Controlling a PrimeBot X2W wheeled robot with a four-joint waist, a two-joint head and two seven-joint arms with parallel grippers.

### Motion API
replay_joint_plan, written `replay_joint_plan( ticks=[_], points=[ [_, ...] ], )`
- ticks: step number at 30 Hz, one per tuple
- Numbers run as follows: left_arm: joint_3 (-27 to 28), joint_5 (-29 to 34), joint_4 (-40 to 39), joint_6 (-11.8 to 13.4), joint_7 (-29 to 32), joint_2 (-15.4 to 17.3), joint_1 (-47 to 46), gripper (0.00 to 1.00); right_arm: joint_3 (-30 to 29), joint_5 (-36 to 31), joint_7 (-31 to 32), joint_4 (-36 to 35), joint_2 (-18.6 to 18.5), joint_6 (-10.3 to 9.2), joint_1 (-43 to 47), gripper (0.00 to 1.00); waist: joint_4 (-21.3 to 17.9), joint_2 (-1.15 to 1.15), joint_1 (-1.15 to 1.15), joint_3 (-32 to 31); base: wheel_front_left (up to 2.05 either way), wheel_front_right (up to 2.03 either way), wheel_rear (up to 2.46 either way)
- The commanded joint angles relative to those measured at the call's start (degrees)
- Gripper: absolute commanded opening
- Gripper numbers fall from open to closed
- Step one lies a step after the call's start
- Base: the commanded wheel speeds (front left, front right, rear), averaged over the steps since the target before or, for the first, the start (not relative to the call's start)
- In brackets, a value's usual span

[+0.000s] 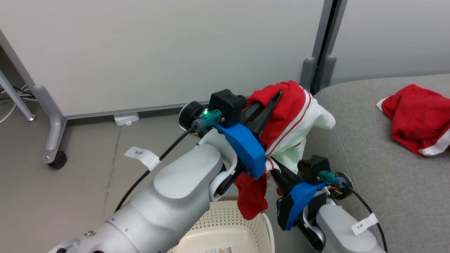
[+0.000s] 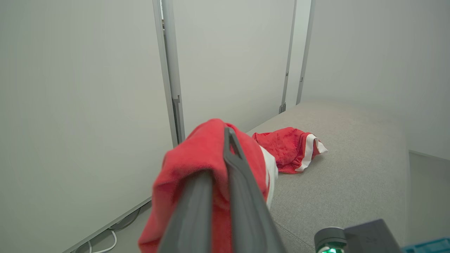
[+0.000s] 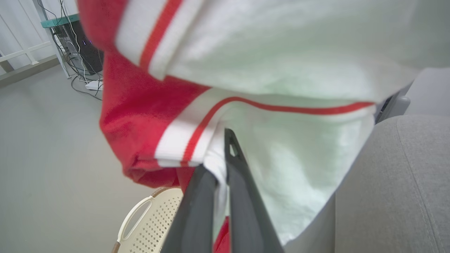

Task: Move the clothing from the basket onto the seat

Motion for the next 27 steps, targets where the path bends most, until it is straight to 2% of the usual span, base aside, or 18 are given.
replay_joint_plan(
  ticks=[1,3,4,5,6,14,27],
  points=[
    [0.3,0.3,0.3,-0.1,-0.3,0.0,-0.4,0.01,-0.2,-0.3,-0.3,-0.4,-0.1,0.01,-0.1,0.0,0.0,0.0,0.0,0.0,0.0,0.0,0.0],
    [0.4,0.5,0.4,-0.1,-0.4,0.0,-0.2,0.42,-0.6,-0.5,-0.3,-0.8,-0.1,0.01,0.2,0.0,-0.1,0.0,0.0,-0.1,0.0,0.0,0.0],
    [0.6,0.6,0.4,0.0,-0.4,0.0,-0.1,0.76,-0.7,-0.7,-0.3,-1.0,-0.1,0.01,0.3,0.0,-0.1,0.0,0.0,-0.1,0.0,0.0,0.0],
    [0.6,0.6,0.4,0.0,-0.4,0.0,-0.1,0.76,-0.7,-0.7,-0.3,-1.0,-0.1,0.01,0.3,0.0,-0.1,0.0,0.0,-0.1,0.0,0.0,0.0],
    [0.7,0.7,0.5,0.0,-0.4,0.0,0.1,1.0,-0.8,-0.8,-0.3,-1.2,-0.1,0.01,0.5,0.0,-0.2,0.0,0.0,-0.2,0.0,0.0,0.0],
    [3.5,1.7,-1.0,0.0,-0.5,2.7,3.0,1.0,-2.5,-1.9,-0.3,-2.7,-0.1,0.01,1.1,0.0,-0.6,0.0,0.0,-0.1,0.0,0.0,0.0],
    [14.4,7.5,-12.6,2.0,-0.5,12.6,17.1,1.0,-5.5,-4.0,-0.3,-5.4,-0.1,0.01,2.2,0.0,-2.5,0.0,0.0,0.6,0.0,0.0,0.0]
  ],
)
